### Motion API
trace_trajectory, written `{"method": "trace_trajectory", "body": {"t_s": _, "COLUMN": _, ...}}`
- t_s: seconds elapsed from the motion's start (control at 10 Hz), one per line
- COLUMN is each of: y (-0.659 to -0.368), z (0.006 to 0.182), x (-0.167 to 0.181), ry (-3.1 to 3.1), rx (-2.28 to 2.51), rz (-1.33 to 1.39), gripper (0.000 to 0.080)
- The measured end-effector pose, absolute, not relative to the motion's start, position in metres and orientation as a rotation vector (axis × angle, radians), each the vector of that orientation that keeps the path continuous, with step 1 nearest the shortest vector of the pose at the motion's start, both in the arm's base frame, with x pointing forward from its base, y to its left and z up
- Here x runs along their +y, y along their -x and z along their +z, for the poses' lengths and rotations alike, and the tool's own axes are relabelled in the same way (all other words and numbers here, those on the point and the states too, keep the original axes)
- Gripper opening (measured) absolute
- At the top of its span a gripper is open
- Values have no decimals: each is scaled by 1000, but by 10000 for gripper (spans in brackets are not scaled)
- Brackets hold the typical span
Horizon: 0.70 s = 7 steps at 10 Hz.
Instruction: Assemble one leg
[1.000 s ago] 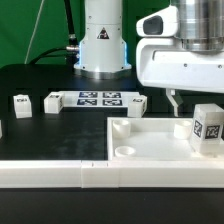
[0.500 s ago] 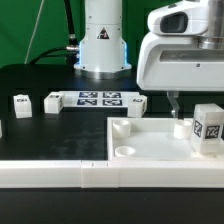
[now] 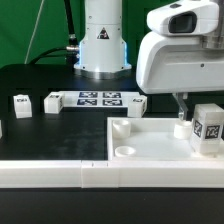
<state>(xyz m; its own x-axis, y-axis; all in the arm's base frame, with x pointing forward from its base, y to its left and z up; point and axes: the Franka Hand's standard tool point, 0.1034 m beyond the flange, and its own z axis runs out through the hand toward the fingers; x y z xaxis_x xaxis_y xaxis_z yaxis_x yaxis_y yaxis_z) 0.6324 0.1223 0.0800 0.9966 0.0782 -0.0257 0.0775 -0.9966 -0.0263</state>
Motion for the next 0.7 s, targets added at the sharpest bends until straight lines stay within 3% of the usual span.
{"method": "trace_trajectory", "body": {"t_s": 0.1, "y": -632, "z": 80, "x": 122, "ry": 3114, "rx": -121, "rz": 42, "gripper": 336}}
{"method": "trace_trajectory", "body": {"t_s": 0.5, "y": -633, "z": 79, "x": 122, "ry": 3111, "rx": 4, "rz": 33, "gripper": 291}}
{"method": "trace_trajectory", "body": {"t_s": 0.7, "y": -632, "z": 79, "x": 123, "ry": 3063, "rx": 419, "rz": -22, "gripper": 291}}
